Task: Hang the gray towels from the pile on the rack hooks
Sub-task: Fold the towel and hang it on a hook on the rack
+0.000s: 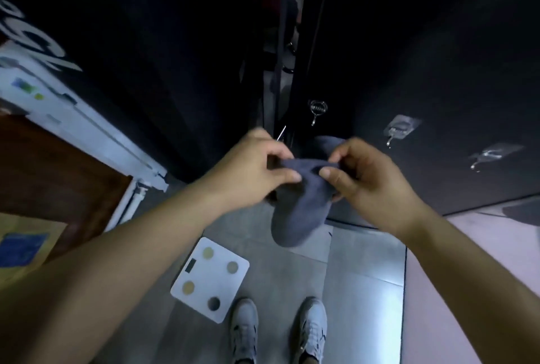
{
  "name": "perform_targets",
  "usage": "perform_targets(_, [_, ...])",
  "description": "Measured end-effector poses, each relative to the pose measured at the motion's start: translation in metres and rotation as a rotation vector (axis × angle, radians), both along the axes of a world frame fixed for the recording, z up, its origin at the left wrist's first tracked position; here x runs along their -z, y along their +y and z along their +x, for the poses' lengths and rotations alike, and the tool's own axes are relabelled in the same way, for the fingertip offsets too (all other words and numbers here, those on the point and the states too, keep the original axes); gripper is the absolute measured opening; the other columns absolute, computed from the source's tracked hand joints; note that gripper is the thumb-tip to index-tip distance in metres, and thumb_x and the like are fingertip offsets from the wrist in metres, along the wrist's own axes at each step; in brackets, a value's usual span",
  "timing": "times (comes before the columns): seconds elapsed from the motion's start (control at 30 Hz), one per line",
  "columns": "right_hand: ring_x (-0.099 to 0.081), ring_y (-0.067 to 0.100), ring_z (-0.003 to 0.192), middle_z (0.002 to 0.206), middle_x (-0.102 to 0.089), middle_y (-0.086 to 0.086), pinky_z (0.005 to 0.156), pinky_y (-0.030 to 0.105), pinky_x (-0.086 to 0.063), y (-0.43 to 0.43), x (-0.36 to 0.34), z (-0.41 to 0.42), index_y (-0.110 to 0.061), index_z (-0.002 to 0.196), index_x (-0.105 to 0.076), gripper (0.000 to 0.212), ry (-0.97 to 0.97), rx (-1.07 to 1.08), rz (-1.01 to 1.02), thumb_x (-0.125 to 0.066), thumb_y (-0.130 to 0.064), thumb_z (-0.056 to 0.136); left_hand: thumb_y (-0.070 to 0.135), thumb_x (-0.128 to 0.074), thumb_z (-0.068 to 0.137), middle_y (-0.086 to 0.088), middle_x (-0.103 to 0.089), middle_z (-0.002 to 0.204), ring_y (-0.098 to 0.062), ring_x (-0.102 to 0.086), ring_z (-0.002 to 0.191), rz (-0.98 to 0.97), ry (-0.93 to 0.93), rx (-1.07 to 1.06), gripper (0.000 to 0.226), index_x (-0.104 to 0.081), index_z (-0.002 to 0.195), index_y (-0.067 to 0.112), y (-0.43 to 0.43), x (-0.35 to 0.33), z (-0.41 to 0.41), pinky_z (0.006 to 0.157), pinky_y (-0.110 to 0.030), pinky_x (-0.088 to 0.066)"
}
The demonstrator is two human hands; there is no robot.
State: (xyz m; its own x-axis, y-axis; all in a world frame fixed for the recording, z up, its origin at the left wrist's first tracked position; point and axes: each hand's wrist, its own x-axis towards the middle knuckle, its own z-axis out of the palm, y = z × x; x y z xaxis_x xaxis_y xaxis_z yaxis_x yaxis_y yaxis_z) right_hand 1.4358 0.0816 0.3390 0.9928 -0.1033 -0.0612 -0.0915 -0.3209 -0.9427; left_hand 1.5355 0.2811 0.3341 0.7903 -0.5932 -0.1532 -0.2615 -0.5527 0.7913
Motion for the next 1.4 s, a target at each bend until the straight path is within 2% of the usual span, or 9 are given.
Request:
perform_targets(0.1, [-0.056,0.029,0.071,0.08,-0.059,0.018,0.066,0.041,-0.055,0.001,0.023,0.021,-0.03,0.09,-0.055,0.02,-0.107,0.148,0.129,-0.071,-0.018,0.087,0.033,-0.084,0.077,0.008,-0.058,0.107,0.002,-0.056,0.09,-0.031,-0.142,-0.042,0.017,-0.067,0.079,0.033,-0.008,0.011,0.031,0.082,-0.01,-0.04])
perform_targets(0.2, [-0.061,0.02,0.075,0.082,-0.063,0.002,0.07,0.035,-0.056,0.002,0.037,0.034,-0.028,0.089,-0.062,0.02,-0.21,0.272,0.045,-0.066,-0.008,0.092,0.029,-0.083,0.079,0.011,-0.069,0.076,0.006,-0.06,0.07,-0.154,-0.072,-0.067,0.013,-0.07,0.076,0.029,-0.02,0.015,0.051,0.067,-0.013,-0.046])
perform_targets(0.37, [-0.069,0.017,0.094,0.1,-0.07,0.007,0.084,0.031,-0.057,0.004,0.054,0.042,-0.02,0.102,-0.073,0.026,-0.311,0.47,-0.161,-0.058,0.001,0.096,0.022,-0.082,0.081,0.008,-0.065,0.062,-0.004,-0.06,0.06,-0.363,0.042,-0.278,0.021,-0.062,0.084,0.017,-0.04,0.033,0.063,0.062,-0.021,-0.05])
perform_targets(0.57, [-0.065,0.028,0.092,0.1,-0.066,0.011,0.082,0.031,-0.053,0.016,0.074,0.05,-0.005,0.112,-0.075,0.034,-0.364,0.596,-0.55,-0.049,0.004,0.092,0.025,-0.075,0.086,0.007,-0.055,0.081,-0.003,-0.052,0.074,-0.341,-0.342,-0.324,0.022,-0.057,0.085,0.012,-0.05,0.048,0.052,0.069,-0.013,-0.043])
perform_targets(0.67, [-0.063,0.038,0.091,0.101,-0.065,0.018,0.075,0.042,-0.054,0.02,0.08,0.051,-0.004,0.114,-0.074,0.037,-0.366,0.612,-0.713,-0.048,0.006,0.091,0.026,-0.071,0.089,0.004,-0.054,0.103,-0.003,-0.055,0.089,-0.299,-0.441,-0.298,0.012,-0.065,0.092,0.015,-0.053,0.056,0.051,0.073,-0.009,-0.044])
perform_targets(0.83, [-0.058,0.043,0.094,0.107,-0.059,0.025,0.074,0.047,-0.052,0.029,0.087,0.051,-0.004,0.116,-0.073,0.043,-0.333,0.618,-0.747,-0.039,-0.001,0.089,0.004,-0.064,0.092,-0.007,-0.055,0.105,-0.007,-0.058,0.09,-0.393,-0.466,-0.221,0.013,-0.075,0.095,0.01,-0.055,0.071,0.043,0.081,-0.017,-0.051])
perform_targets(1.13, [-0.042,0.033,0.111,0.122,-0.051,0.022,0.092,0.031,-0.039,0.036,0.081,0.049,-0.013,0.115,-0.073,0.034,-0.269,0.646,-0.844,-0.058,-0.003,0.087,-0.004,-0.054,0.098,-0.013,-0.06,0.11,-0.011,-0.06,0.098,-0.416,-0.492,-0.088,0.03,-0.07,0.12,0.005,-0.046,0.088,0.041,0.087,-0.019,-0.05])
perform_targets(1.23, [-0.045,0.031,0.109,0.116,-0.057,0.016,0.092,0.039,-0.043,0.027,0.085,0.047,-0.008,0.119,-0.07,0.03,-0.318,0.549,-0.807,-0.054,-0.005,0.094,-0.004,-0.053,0.098,-0.01,-0.061,0.112,-0.006,-0.06,0.101,-0.442,-0.433,-0.074,0.033,-0.067,0.126,0.006,-0.046,0.09,0.039,0.091,-0.018,-0.049])
perform_targets(1.4, [-0.048,0.026,0.11,0.118,-0.06,0.009,0.093,0.023,-0.037,0.019,0.095,0.042,-0.011,0.14,-0.056,0.043,-0.32,0.416,-0.714,-0.045,-0.011,0.098,-0.001,-0.049,0.099,-0.006,-0.063,0.115,-0.005,-0.062,0.105,-0.449,-0.291,-0.079,0.032,-0.066,0.126,0.003,-0.05,0.095,0.039,0.093,-0.02,-0.049])
